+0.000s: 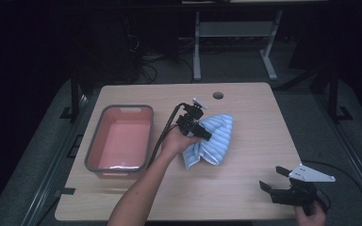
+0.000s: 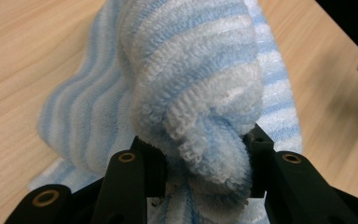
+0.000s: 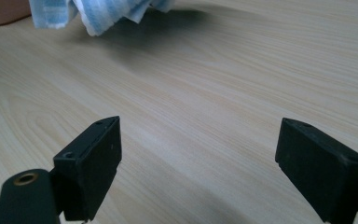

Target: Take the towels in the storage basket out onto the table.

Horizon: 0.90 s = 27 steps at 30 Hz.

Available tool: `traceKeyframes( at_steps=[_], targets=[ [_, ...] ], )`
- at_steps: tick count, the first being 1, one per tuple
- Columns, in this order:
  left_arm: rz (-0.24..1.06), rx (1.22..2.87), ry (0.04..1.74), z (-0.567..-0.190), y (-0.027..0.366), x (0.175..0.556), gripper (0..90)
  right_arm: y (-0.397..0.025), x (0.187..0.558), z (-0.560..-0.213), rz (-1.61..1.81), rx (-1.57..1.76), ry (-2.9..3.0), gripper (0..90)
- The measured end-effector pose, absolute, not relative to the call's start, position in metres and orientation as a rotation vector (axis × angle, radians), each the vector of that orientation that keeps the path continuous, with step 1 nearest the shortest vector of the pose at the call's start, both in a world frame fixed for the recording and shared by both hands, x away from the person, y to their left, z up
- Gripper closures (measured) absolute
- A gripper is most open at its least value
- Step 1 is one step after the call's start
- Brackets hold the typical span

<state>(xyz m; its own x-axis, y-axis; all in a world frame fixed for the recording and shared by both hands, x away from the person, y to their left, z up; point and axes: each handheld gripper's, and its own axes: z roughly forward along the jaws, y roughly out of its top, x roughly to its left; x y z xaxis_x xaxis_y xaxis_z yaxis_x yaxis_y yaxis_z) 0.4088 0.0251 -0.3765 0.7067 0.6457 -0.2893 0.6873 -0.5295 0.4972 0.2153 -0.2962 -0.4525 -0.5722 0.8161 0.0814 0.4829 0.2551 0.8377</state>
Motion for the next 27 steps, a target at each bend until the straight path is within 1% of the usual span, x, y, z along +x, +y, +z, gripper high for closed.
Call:
traceKeyframes(
  at_steps=[10, 16, 21, 27],
  targets=[
    [-0.120, 2.344, 1.006, -0.390, 0.012, 0.409, 61.3, -0.297, 0.215, -0.452, 1.239, 1.193, 2.159, 13.8],
    [-0.108, 2.347, 1.016, -0.398, 0.007, 0.411, 61.1, -0.297, 0.216, -0.452, 1.238, 1.193, 2.159, 13.8],
    [-0.096, 2.386, 0.993, -0.405, 0.000, 0.410, 59.7, -0.296, 0.217, -0.453, 1.236, 1.193, 2.160, 13.7],
    [-0.116, 2.374, 0.997, -0.413, -0.004, 0.409, 59.5, -0.296, 0.217, -0.454, 1.232, 1.195, 2.163, 13.7]
  ],
)
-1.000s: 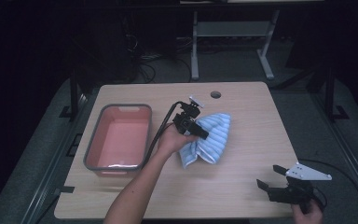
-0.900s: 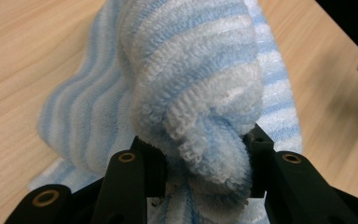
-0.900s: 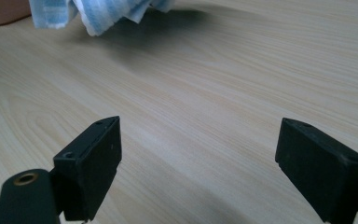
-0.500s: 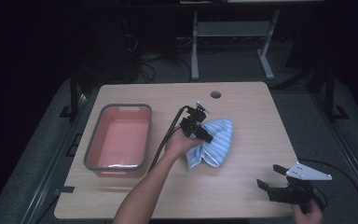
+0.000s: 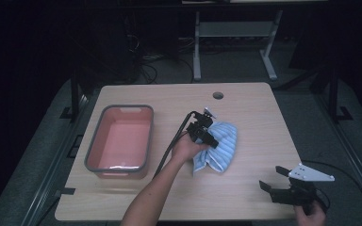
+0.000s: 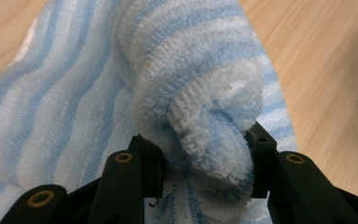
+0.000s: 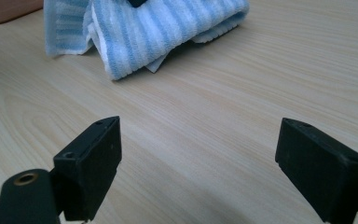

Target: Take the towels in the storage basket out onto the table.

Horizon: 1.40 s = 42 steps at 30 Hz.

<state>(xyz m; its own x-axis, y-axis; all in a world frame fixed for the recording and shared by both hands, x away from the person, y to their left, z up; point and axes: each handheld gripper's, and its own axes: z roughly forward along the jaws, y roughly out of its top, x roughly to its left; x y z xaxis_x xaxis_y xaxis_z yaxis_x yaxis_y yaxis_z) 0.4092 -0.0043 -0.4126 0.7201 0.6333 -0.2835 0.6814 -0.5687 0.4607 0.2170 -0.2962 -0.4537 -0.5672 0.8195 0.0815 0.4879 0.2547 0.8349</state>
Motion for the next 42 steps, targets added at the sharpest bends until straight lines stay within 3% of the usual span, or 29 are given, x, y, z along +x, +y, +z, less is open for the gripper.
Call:
traceKeyframes(
  at_steps=[23, 42],
  targets=[
    [-0.133, 2.339, 0.986, -0.423, -0.005, 0.403, 44.3, -0.295, 0.218, -0.455, 1.217, 1.197, 2.171, 13.7],
    [-0.166, 2.203, 0.982, -0.406, 0.018, 0.392, 32.7, -0.298, 0.220, -0.455, 1.196, 1.221, 2.157, 13.7]
  ],
)
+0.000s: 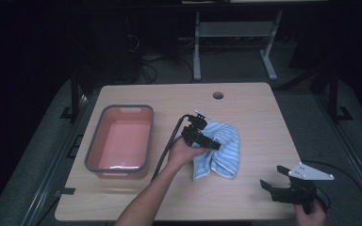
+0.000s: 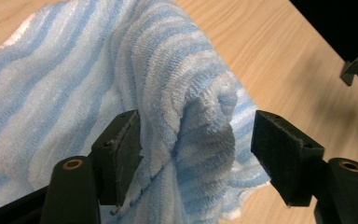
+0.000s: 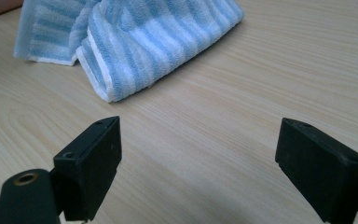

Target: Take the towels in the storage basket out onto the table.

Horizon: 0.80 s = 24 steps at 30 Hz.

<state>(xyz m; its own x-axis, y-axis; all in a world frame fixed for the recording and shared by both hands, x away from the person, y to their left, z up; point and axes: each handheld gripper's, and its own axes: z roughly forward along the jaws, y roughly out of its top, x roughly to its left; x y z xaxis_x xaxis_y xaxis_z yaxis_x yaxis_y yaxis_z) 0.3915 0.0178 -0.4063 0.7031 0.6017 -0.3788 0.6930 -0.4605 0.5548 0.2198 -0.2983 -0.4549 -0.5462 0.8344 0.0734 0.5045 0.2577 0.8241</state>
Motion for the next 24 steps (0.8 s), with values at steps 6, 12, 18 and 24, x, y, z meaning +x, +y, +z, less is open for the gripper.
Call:
traceKeyframes(
  at_steps=[6, 12, 18, 24],
  targets=[
    [-0.170, 2.178, 0.966, -0.403, 0.024, 0.384, 31.5, -0.300, 0.221, -0.456, 1.189, 1.224, 2.156, 13.8],
    [-0.161, 2.156, 0.960, -0.400, 0.032, 0.377, 30.8, -0.298, 0.221, -0.456, 1.180, 1.223, 2.163, 13.7],
    [-0.159, 2.143, 0.950, -0.398, 0.040, 0.370, 30.3, -0.297, 0.222, -0.457, 1.170, 1.222, 2.169, 13.7],
    [-0.155, 2.134, 0.949, -0.400, 0.047, 0.362, 30.1, -0.297, 0.222, -0.457, 1.164, 1.222, 2.170, 13.7]
  ],
)
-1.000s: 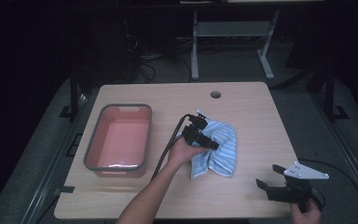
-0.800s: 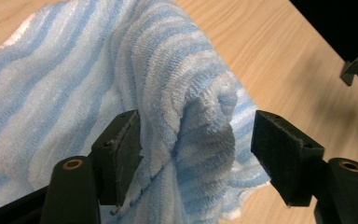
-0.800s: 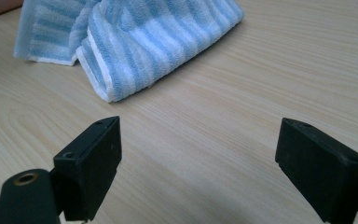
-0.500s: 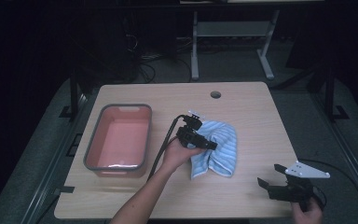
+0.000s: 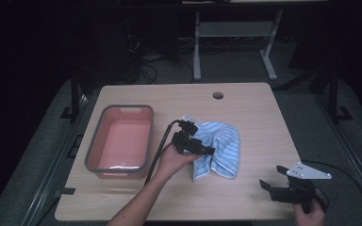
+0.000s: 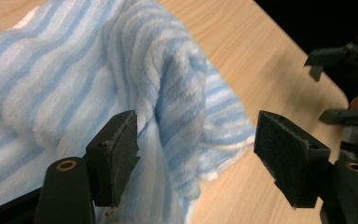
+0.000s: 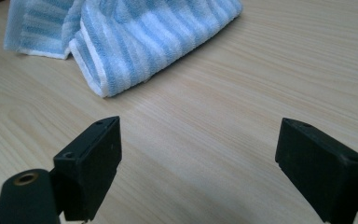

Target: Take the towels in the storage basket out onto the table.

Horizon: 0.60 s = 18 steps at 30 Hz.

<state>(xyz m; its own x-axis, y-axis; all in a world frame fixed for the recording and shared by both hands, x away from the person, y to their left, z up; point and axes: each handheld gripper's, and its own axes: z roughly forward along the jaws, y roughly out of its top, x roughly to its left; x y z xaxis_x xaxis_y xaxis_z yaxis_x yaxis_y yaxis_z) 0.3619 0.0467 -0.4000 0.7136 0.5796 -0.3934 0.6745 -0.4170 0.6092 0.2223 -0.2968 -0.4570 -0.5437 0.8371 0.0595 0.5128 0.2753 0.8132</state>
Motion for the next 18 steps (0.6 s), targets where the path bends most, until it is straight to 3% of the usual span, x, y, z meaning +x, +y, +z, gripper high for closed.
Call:
traceKeyframes(
  at_steps=[18],
  targets=[
    [-0.150, 2.129, 0.907, -0.408, 0.069, 0.330, 28.9, -0.297, 0.223, -0.459, 1.149, 1.227, 2.174, 13.7]
  ],
)
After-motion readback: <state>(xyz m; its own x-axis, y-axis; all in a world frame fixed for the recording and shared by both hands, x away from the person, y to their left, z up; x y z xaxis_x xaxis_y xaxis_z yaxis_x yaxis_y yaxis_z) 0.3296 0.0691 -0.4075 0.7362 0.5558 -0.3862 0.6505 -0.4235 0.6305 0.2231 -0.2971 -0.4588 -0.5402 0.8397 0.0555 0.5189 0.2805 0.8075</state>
